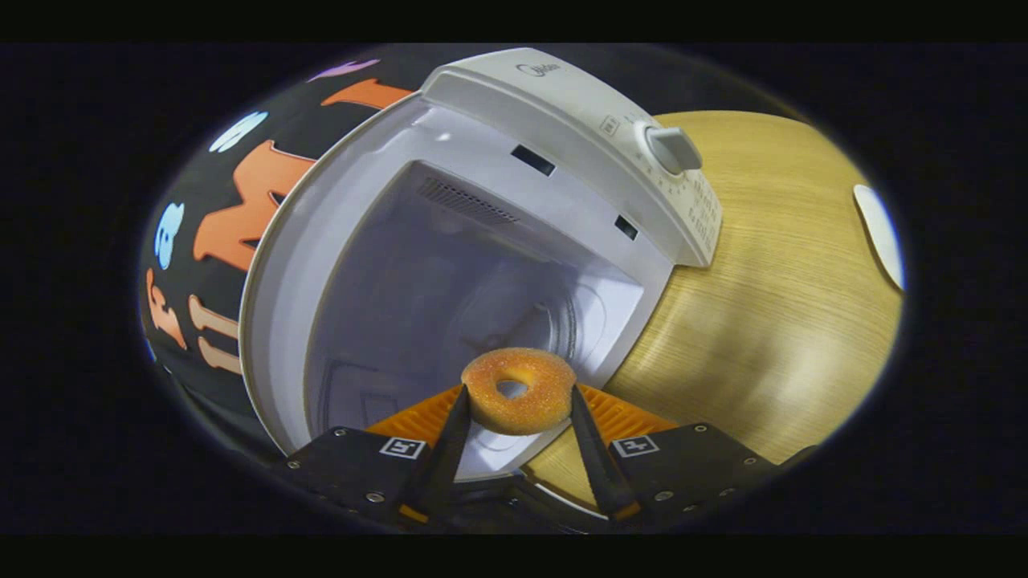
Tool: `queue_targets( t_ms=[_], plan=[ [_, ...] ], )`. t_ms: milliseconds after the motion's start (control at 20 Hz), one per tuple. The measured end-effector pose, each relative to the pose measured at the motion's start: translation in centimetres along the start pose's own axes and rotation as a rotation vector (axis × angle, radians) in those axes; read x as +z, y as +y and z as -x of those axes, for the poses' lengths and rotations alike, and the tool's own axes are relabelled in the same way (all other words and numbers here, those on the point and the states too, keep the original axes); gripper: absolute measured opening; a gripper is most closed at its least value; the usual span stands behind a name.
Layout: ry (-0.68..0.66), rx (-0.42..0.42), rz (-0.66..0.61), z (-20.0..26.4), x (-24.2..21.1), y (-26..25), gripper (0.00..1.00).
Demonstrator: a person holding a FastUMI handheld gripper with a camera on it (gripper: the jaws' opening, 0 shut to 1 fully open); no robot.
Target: Open the microwave, put the food inside, and close the microwave door.
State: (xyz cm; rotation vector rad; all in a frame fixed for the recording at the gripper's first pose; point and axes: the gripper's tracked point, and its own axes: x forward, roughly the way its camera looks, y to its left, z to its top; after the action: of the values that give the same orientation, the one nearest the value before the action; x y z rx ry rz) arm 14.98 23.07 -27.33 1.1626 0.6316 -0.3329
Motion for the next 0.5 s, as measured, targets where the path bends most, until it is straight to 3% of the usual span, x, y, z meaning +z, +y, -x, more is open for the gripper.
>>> queue_targets(
  t_ms=[500],
  plan=[
    [-0.090, -0.018, -0.067, -2.8, 0.0, 1.5, 0.69]
  ],
)
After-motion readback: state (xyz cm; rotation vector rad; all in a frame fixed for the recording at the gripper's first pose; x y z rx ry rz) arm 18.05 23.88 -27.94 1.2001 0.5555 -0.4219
